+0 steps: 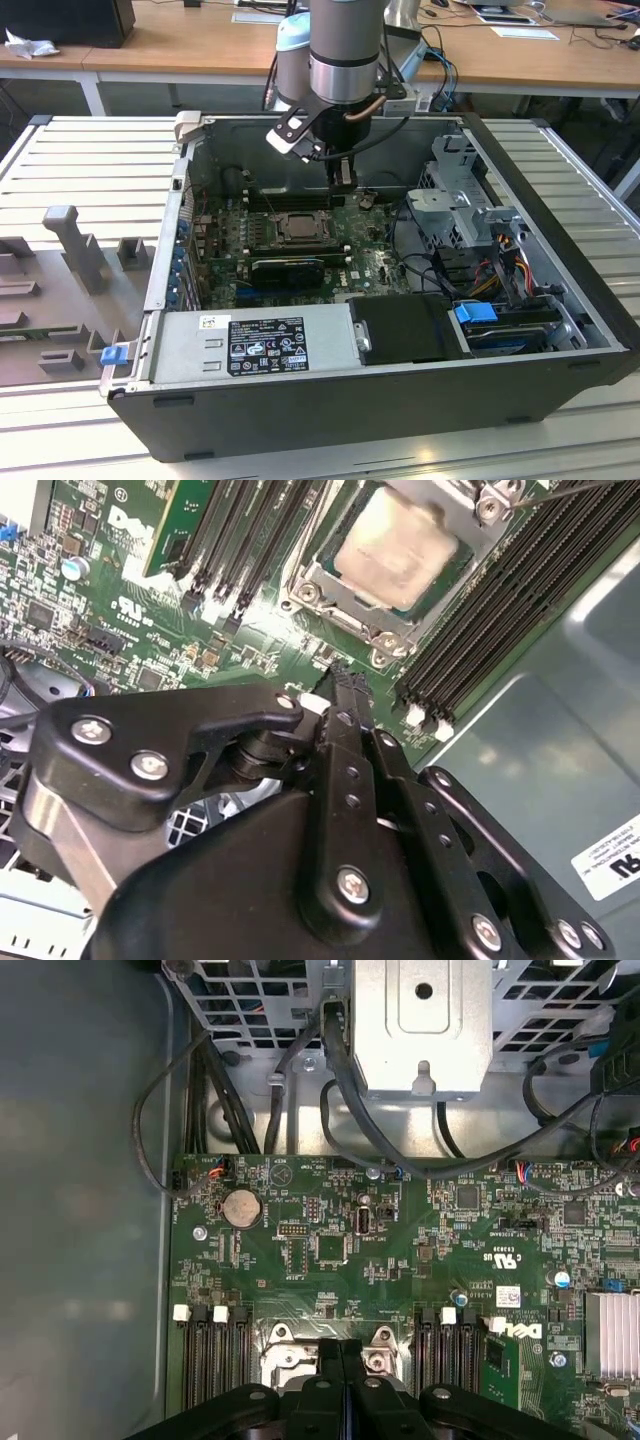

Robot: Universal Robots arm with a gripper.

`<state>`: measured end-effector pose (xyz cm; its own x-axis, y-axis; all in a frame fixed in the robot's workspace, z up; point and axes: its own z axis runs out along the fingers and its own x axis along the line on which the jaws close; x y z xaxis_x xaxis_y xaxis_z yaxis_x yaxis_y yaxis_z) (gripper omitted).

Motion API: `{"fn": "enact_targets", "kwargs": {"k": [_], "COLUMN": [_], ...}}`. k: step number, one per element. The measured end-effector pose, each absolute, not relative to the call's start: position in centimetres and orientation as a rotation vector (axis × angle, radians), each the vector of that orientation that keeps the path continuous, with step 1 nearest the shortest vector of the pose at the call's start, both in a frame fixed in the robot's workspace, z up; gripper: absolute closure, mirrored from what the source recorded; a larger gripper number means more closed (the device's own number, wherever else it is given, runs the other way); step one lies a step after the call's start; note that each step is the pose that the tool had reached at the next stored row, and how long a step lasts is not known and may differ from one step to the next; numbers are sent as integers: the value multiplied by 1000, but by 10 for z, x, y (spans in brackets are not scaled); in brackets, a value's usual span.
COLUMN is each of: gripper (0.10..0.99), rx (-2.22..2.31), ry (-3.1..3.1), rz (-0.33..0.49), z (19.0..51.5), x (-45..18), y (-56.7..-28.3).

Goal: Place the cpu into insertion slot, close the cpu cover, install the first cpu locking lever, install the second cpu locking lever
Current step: 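Close the cpu cover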

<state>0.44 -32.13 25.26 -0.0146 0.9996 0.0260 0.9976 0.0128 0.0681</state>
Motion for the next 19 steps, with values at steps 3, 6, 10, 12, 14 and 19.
{"fn": "enact_targets", "kwargs": {"k": [3, 6, 10, 12, 14, 19], "gripper": [980, 980, 980, 980, 980, 980], "rx": [2184, 2184, 2184, 2184, 2184, 2184], "ry": [2214, 2214, 2215, 2215, 2215, 2214], "rz": [104, 104, 104, 104, 104, 104], "z": [253, 253, 253, 253, 253, 253], "x": [1, -1, -2, -2, -3, -5], "y": [-321, -321, -321, -321, -321, -321]}}
